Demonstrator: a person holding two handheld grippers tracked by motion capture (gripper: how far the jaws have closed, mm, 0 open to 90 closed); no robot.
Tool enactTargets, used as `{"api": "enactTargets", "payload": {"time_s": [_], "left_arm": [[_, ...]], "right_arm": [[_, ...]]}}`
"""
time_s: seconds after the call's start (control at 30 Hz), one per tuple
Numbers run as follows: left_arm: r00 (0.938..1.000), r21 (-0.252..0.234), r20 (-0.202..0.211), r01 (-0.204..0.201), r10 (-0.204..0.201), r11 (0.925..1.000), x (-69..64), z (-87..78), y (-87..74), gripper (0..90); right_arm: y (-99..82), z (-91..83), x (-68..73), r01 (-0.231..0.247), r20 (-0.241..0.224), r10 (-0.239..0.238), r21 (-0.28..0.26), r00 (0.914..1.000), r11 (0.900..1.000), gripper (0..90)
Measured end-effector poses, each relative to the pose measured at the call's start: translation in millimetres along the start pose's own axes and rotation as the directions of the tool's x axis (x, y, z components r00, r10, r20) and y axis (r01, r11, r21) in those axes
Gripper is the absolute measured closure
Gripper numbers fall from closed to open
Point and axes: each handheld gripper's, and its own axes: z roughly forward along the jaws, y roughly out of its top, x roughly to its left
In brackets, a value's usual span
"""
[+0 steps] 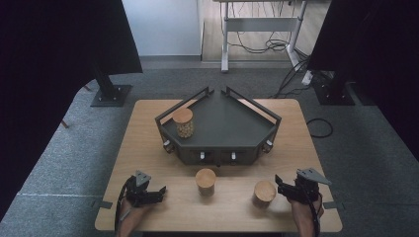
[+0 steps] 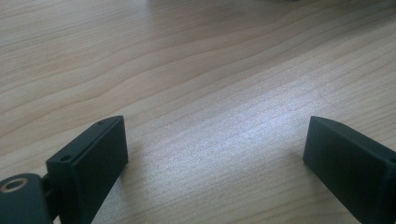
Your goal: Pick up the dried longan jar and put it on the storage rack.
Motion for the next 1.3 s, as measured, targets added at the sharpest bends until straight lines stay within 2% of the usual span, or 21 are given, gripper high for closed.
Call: {"api": "enactTargets", "payload": {"time_s": [0.1,0.53,0.8,1.3], "left_arm": [[0.9999,0.007,0.006,0.015,-0.015,0.9999,2.4,0.3,0.8,6.2],[0.9999,0.009,0.003,0.017,-0.017,0.9998,2.0,0.5,1.2,5.1],[0.9998,0.010,-0.002,0.021,-0.021,0.9997,0.9,0.4,1.3,4.8],[0.9997,0.010,-0.004,0.022,-0.022,0.9997,0.4,0.3,1.3,4.8]], "right_arm": [[2.7,-2.5,1.8,-0.001,-0.002,0.001,-0.014,1.0000,0.9999,12.2],[14.7,-3.7,9.2,0.020,-0.020,-0.021,-0.033,0.9996,0.9992,12.2],[14.9,-6.4,12.9,0.020,-0.024,-0.021,-0.039,0.9995,0.9990,11.9],[21.8,-8.5,30.1,0.054,-0.035,-0.056,-0.055,0.9978,0.9970,11.7]]}}
